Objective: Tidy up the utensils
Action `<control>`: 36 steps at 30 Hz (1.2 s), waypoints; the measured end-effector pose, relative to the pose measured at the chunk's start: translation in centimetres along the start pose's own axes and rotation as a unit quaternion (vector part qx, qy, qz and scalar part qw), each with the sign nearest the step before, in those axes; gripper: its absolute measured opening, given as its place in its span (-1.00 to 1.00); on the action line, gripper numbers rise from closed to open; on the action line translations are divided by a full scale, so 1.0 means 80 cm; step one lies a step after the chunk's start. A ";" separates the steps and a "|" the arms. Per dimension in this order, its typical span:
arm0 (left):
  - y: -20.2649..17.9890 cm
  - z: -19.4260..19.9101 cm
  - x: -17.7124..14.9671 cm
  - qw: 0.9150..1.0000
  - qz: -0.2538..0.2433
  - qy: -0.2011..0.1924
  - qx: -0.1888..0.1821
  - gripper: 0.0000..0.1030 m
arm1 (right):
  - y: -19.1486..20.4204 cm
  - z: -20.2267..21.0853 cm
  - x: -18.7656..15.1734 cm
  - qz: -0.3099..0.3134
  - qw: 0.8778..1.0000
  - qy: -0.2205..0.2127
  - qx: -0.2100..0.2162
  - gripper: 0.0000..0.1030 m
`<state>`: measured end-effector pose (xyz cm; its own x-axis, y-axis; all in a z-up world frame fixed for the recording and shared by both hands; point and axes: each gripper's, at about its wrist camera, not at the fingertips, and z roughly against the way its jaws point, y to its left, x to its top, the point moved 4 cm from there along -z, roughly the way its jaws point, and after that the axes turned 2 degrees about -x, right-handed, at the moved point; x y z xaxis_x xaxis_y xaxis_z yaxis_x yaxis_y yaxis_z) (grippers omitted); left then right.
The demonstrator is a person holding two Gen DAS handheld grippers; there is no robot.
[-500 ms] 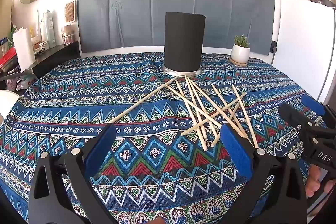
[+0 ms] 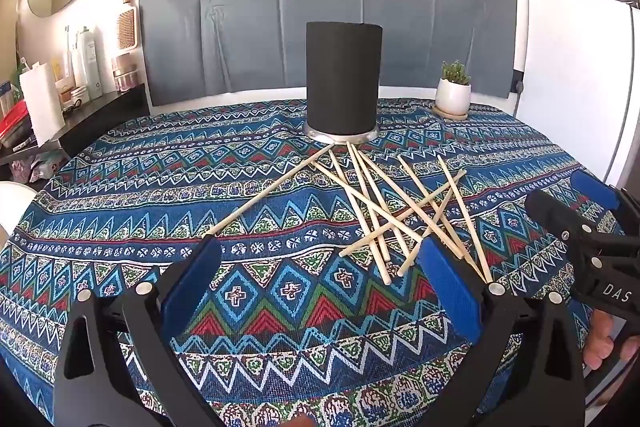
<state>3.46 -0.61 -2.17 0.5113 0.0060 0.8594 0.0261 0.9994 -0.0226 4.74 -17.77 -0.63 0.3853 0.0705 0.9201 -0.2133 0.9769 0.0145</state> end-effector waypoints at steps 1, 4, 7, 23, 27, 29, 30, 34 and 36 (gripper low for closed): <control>-0.002 -0.001 -0.001 1.000 -0.003 0.001 0.001 0.89 | 0.001 -0.001 0.001 0.000 1.000 0.002 0.001 0.85; -0.005 -0.003 -0.002 1.000 -0.008 0.003 -0.003 0.89 | 0.002 -0.002 -0.001 0.001 1.000 0.004 -0.001 0.85; -0.005 -0.004 -0.002 1.000 -0.008 0.003 -0.001 0.89 | 0.002 -0.002 -0.001 0.002 1.000 0.002 -0.003 0.85; -0.004 -0.005 -0.003 1.000 -0.006 0.004 -0.006 0.89 | 0.001 -0.002 0.001 0.002 1.000 0.007 -0.004 0.85; -0.005 -0.005 -0.002 1.000 -0.005 0.005 -0.008 0.89 | 0.001 -0.004 0.001 0.002 1.000 0.008 -0.005 0.85; -0.005 -0.005 -0.002 1.000 -0.005 0.004 -0.010 0.89 | 0.001 -0.004 0.000 0.002 1.000 0.008 -0.005 0.85; -0.005 -0.005 -0.002 1.000 -0.005 0.004 -0.010 0.89 | 0.001 -0.004 0.000 0.002 1.000 0.009 -0.006 0.85; -0.006 -0.005 -0.001 1.000 -0.008 0.005 -0.012 0.89 | 0.001 -0.004 -0.001 0.004 1.000 0.009 -0.007 0.85; -0.006 -0.005 -0.002 1.000 -0.008 0.006 -0.011 0.89 | 0.002 -0.004 -0.001 0.004 1.000 0.010 -0.007 0.85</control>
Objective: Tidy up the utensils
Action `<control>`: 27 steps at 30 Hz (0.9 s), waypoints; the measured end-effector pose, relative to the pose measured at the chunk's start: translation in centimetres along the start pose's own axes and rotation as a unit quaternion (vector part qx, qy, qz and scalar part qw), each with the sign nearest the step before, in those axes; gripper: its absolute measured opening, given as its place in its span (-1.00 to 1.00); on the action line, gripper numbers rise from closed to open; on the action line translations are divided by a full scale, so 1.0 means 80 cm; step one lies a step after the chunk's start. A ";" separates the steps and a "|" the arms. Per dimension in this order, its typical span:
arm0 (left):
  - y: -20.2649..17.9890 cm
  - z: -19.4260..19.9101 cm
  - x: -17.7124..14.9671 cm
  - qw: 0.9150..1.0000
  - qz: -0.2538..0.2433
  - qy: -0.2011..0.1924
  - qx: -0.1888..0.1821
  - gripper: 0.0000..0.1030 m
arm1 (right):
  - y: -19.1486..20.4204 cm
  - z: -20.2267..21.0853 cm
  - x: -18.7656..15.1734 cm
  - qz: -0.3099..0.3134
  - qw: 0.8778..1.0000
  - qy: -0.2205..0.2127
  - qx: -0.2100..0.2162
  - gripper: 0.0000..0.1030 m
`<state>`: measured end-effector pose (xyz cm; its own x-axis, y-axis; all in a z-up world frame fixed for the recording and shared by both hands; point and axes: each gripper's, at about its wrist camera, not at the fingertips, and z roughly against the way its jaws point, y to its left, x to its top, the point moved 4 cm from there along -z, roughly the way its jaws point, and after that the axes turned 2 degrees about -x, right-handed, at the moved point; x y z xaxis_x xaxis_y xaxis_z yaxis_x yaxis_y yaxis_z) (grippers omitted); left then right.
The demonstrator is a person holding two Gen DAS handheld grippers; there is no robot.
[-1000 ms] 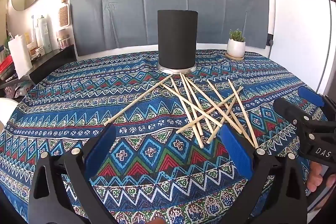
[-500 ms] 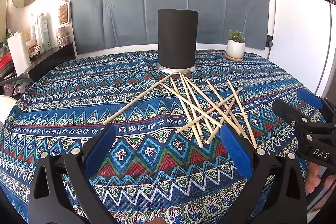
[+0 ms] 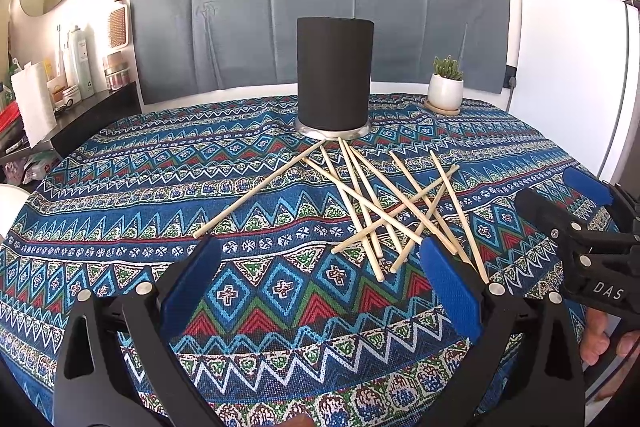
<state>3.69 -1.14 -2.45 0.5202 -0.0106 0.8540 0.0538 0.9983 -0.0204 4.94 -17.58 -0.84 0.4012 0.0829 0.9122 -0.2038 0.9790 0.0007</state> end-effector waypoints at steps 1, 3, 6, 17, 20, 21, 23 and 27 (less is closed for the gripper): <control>0.000 0.000 0.000 1.000 0.000 0.000 0.000 0.89 | 0.000 0.000 0.000 0.000 1.000 0.001 0.000 0.85; -0.001 0.000 0.000 1.000 0.000 0.001 0.000 0.89 | 0.000 0.000 0.000 0.001 1.000 0.001 0.000 0.85; 0.000 -0.001 0.000 1.000 0.000 0.002 0.000 0.89 | 0.001 -0.001 0.000 0.003 1.000 0.002 0.001 0.85; 0.001 -0.004 0.001 1.000 0.001 0.005 -0.001 0.89 | 0.003 -0.002 0.000 0.007 1.000 0.005 0.002 0.85; 0.000 -0.006 0.001 1.000 -0.001 0.011 -0.002 0.89 | 0.004 -0.002 0.001 0.007 1.000 0.004 0.001 0.85; 0.000 -0.007 0.000 1.000 -0.001 0.013 -0.003 0.89 | 0.004 -0.002 0.001 0.008 1.000 0.005 0.001 0.85; 0.000 -0.007 0.000 1.000 -0.001 0.015 -0.011 0.89 | 0.004 -0.003 0.000 0.010 1.000 0.008 0.000 0.85; 0.003 -0.008 0.000 0.999 0.008 0.021 -0.033 0.89 | 0.005 -0.006 0.001 0.012 1.000 0.017 0.001 0.85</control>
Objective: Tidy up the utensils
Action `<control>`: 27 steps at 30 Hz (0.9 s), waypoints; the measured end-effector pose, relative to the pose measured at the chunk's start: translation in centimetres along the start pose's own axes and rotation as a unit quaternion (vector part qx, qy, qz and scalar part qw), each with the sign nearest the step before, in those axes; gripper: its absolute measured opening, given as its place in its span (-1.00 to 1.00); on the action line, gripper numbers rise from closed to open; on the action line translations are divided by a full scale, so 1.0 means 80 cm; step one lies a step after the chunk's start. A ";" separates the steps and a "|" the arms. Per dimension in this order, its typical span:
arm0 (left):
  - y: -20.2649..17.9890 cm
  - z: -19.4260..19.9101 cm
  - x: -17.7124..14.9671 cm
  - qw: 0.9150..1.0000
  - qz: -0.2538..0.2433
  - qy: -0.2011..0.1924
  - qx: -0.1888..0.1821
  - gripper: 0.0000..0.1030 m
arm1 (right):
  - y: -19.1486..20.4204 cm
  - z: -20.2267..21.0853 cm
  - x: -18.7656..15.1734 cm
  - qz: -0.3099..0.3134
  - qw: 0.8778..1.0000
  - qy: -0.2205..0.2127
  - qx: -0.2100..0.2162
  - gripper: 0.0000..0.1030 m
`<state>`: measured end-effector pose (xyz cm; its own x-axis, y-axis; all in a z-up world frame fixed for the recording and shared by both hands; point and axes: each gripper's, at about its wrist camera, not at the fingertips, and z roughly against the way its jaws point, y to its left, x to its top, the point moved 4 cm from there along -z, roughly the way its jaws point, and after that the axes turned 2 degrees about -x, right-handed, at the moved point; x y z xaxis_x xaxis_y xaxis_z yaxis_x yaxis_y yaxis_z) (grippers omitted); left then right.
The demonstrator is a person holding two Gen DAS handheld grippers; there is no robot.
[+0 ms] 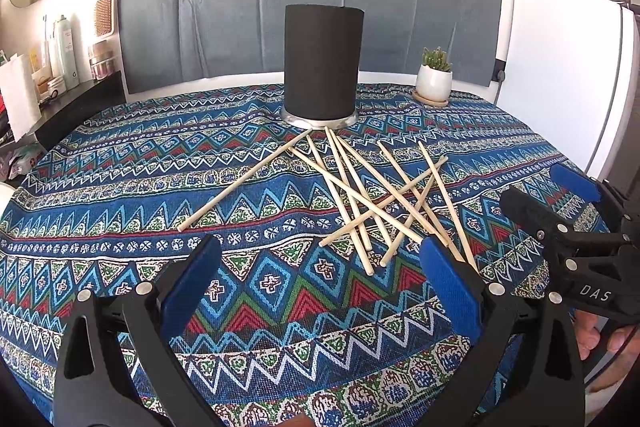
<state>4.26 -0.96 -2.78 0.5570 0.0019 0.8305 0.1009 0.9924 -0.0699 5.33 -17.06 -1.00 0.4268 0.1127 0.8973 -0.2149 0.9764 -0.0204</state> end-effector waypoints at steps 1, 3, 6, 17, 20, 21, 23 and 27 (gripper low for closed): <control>0.002 0.000 0.001 1.000 0.005 -0.001 -0.002 0.89 | 0.000 -0.001 0.000 0.000 1.000 0.004 0.000 0.85; 0.005 -0.003 0.001 1.000 0.013 0.012 -0.015 0.89 | 0.000 -0.005 0.000 0.001 1.000 0.012 0.004 0.85; 0.010 -0.007 0.002 0.999 0.016 0.024 -0.015 0.89 | 0.001 -0.013 -0.001 0.006 0.999 0.039 0.029 0.85; 0.054 -0.021 0.031 0.995 -0.021 0.099 0.027 0.88 | -0.012 -0.047 0.012 0.046 0.990 0.132 0.004 0.85; 0.070 -0.034 0.045 0.990 -0.026 0.134 0.020 0.89 | -0.009 -0.064 0.017 0.061 0.983 0.173 0.002 0.85; 0.074 -0.039 0.051 0.989 -0.031 0.144 0.017 0.89 | -0.008 -0.069 0.018 0.061 0.981 0.183 0.006 0.85; 0.078 -0.047 0.060 0.986 -0.045 0.161 0.015 0.89 | -0.006 -0.080 0.021 0.061 0.977 0.205 0.010 0.85; 0.080 -0.072 0.077 0.977 -0.084 0.197 0.015 0.89 | -0.006 -0.102 0.021 0.048 0.967 0.252 0.014 0.85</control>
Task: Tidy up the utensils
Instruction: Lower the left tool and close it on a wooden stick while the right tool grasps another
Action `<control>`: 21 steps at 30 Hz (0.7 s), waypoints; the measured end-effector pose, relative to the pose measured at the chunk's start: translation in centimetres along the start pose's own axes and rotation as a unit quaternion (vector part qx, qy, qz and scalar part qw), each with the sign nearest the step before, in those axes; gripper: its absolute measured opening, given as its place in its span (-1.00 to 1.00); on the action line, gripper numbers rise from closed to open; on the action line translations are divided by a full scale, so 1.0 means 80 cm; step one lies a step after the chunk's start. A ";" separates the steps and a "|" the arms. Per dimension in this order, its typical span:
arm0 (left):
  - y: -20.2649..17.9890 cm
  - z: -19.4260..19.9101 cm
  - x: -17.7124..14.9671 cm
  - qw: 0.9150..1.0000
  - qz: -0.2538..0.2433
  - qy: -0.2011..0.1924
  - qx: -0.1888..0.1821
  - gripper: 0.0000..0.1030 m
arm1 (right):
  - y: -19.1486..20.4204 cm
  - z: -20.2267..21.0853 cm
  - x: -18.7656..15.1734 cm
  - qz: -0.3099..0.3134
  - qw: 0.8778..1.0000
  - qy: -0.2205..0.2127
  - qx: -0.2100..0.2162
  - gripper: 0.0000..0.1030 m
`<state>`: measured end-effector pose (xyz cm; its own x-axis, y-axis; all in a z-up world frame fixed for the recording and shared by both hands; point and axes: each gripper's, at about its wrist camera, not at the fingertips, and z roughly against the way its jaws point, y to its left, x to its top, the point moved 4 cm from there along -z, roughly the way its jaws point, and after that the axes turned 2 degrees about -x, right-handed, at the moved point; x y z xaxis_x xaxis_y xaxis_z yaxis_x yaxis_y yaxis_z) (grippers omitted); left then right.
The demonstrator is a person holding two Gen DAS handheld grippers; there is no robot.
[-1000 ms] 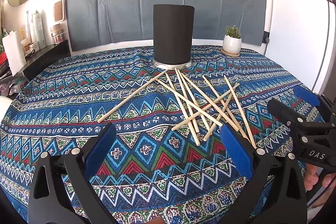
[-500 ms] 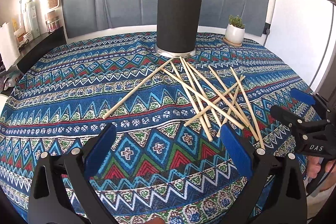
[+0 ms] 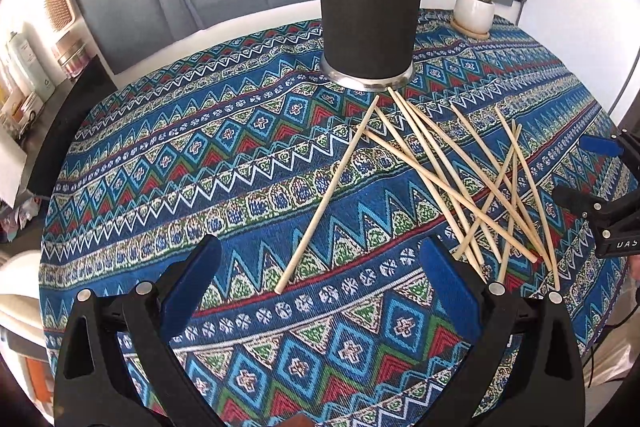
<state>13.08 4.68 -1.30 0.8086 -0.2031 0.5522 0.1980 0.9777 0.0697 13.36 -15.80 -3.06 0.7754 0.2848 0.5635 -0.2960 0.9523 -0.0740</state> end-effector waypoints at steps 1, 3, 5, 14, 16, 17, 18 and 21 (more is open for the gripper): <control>-0.001 -0.005 0.006 1.000 -0.010 0.007 0.001 0.89 | -0.002 -0.006 0.002 -0.004 1.000 0.011 0.001 0.85; -0.002 -0.019 0.017 0.999 -0.030 0.027 -0.009 0.89 | -0.006 -0.016 0.005 -0.013 0.999 0.032 0.005 0.85; -0.003 -0.037 0.027 0.997 -0.044 0.052 -0.029 0.89 | -0.010 -0.026 0.007 -0.020 0.999 0.049 0.004 0.85; 0.004 -0.101 0.046 0.991 -0.057 0.110 -0.053 0.91 | -0.010 -0.054 0.011 -0.027 0.994 0.101 0.016 0.85; 0.007 -0.105 0.047 0.990 -0.054 0.116 -0.067 0.91 | -0.013 -0.055 0.011 -0.024 0.994 0.104 0.016 0.85; 0.009 -0.106 0.047 0.989 -0.047 0.116 -0.075 0.91 | -0.013 -0.055 0.012 -0.023 0.994 0.104 0.018 0.87; 0.011 -0.106 0.047 0.990 -0.047 0.106 -0.074 0.91 | -0.015 -0.056 0.012 -0.024 0.994 0.101 0.020 0.87; 0.013 -0.106 0.047 0.990 -0.065 0.098 -0.083 0.92 | -0.016 -0.057 0.012 -0.024 0.996 0.086 0.020 0.87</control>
<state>21.06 4.48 -6.21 0.8591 -0.3481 0.3753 0.3816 0.9242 -0.0164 17.05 -16.20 -6.18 0.8724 0.2560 0.4164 -0.2745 0.9614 -0.0159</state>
